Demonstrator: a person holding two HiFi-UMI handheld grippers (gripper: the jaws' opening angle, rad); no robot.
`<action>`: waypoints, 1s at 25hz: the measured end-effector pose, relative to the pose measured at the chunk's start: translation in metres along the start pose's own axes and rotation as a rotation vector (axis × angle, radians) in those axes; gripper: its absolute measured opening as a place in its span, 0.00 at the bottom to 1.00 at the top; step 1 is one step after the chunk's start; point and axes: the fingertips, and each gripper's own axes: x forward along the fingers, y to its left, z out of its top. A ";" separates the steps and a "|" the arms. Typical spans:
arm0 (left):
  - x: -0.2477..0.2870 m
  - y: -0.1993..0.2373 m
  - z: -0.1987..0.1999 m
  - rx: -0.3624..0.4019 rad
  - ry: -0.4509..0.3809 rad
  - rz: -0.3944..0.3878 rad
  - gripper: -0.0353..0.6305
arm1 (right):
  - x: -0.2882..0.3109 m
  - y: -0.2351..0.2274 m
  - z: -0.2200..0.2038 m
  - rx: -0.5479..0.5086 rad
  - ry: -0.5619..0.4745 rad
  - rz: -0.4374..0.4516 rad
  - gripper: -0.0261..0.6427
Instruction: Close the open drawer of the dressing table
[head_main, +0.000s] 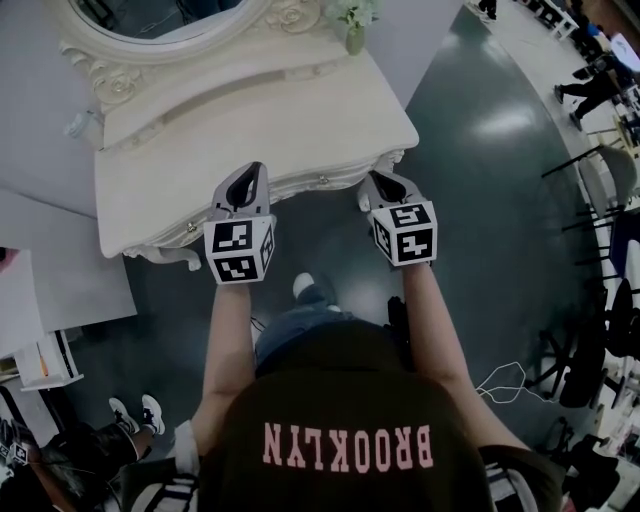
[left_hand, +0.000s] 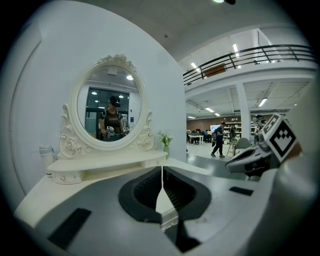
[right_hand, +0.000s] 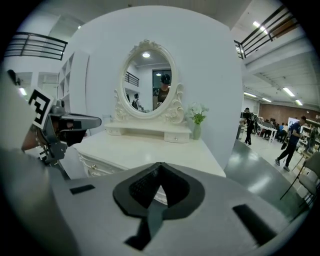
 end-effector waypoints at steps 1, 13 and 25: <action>-0.001 -0.001 0.002 0.002 -0.004 0.000 0.07 | -0.003 0.001 0.003 -0.002 -0.011 0.003 0.03; -0.010 -0.008 0.032 0.037 -0.065 -0.002 0.07 | -0.030 0.000 0.027 -0.009 -0.090 -0.006 0.03; -0.022 -0.008 0.073 0.077 -0.152 -0.002 0.07 | -0.067 -0.012 0.087 -0.077 -0.269 -0.113 0.03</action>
